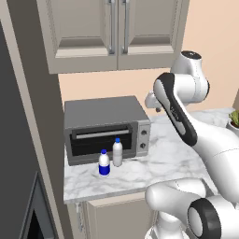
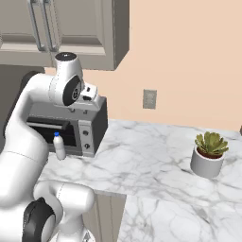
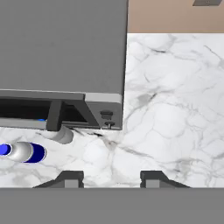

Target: Take the bottled waters from the counter and place them in the freezer to freeze. Close the freezer door after placing the bottles.

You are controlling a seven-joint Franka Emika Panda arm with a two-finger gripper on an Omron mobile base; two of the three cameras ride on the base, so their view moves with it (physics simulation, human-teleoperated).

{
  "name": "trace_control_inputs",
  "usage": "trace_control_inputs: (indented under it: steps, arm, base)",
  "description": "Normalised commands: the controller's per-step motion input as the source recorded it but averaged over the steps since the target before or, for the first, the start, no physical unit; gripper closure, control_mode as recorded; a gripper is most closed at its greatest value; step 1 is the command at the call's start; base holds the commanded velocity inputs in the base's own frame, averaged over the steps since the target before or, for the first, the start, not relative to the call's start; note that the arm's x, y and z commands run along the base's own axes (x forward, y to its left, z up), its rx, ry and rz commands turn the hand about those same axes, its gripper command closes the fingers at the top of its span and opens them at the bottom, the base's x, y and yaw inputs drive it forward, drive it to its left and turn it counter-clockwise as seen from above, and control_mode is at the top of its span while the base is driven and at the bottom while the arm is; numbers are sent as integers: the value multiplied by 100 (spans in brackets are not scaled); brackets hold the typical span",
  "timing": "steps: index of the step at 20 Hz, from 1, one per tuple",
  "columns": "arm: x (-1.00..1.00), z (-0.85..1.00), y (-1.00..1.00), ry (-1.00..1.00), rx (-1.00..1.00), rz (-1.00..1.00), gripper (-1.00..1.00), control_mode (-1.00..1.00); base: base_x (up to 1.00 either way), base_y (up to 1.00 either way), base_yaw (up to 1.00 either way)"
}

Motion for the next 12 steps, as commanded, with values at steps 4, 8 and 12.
trace_control_inputs:
  steps: [4, 8, 12]
  arm:
    - [-11, -2, 4, 2, 1, 0, -100, -100]
    - [-23, -24, 44, 5, 2, 0, -100, -100]
    - [-8, -38, 65, 0, 7, 0, -100, -100]
  base:
    - [0, 0, 0]
    - [0, 0, 0]
    - [0, 0, 0]
